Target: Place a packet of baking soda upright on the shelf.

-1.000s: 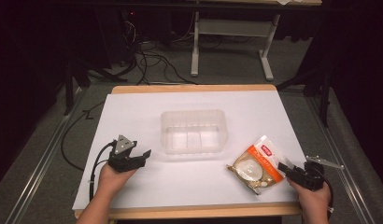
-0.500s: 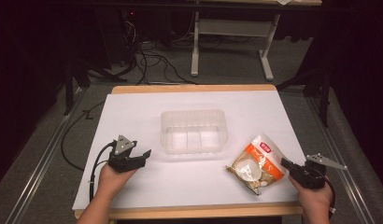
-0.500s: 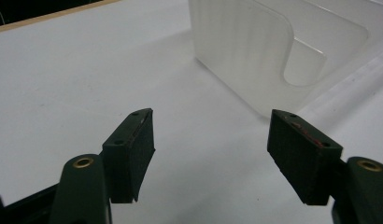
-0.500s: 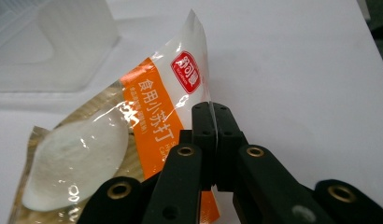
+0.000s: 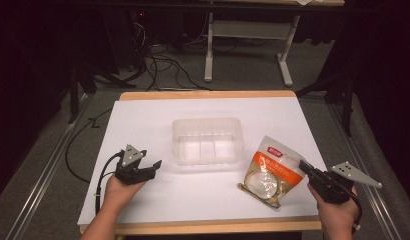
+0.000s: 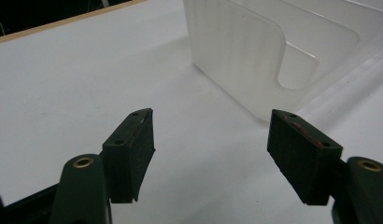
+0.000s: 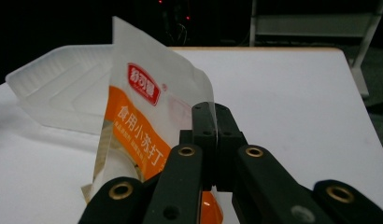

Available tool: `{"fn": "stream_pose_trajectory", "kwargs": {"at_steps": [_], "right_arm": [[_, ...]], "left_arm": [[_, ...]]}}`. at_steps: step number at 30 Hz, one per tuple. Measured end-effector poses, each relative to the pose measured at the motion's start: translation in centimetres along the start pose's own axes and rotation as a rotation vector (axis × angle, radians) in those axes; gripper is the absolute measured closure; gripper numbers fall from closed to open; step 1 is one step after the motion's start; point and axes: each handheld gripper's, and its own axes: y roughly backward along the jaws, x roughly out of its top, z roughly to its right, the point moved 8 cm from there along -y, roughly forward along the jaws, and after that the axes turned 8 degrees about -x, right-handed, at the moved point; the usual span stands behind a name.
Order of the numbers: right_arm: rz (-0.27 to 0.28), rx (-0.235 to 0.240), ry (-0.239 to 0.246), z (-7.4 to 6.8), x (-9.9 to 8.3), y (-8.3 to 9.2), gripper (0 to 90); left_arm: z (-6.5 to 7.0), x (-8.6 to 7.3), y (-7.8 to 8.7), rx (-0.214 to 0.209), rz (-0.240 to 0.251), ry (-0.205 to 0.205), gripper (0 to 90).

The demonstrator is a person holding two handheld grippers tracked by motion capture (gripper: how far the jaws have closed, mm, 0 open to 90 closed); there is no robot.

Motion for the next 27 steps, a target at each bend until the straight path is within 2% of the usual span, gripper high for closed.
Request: {"fn": "stream_pose_trajectory", "kwargs": {"at_steps": [3, 9, 16, 18, 20, 27], "right_arm": [[0.029, 0.003, 0.022, -0.9, 1.0, 0.0, 90.0], [0.077, -0.005, 0.046, -1.7, 3.0, -0.3, 90.0], [0.123, -0.045, 0.085, -1.9, 5.4, -0.9, 90.0], [0.13, -0.053, 0.082, -1.8, 5.9, -1.1, 90.0], [0.131, -0.053, 0.083, -1.8, 5.9, -1.1, 90.0], [0.113, -0.055, 0.068, -2.1, 3.6, -1.4, 90.0]], "left_arm": [[0.1, 0.1, 0.0, 0.001, 0.006, 0.007, 32.5], [0.0, 0.0, 0.0, 0.008, 0.001, 0.002, 32.6], [0.0, 0.1, 0.2, 0.011, 0.012, 0.004, 32.7], [0.0, 0.1, 0.2, 0.01, 0.013, 0.007, 32.7], [0.0, 0.1, 0.2, 0.01, 0.013, 0.007, 32.8], [0.1, 0.1, 0.1, 0.006, 0.013, 0.003, 32.8]]}}
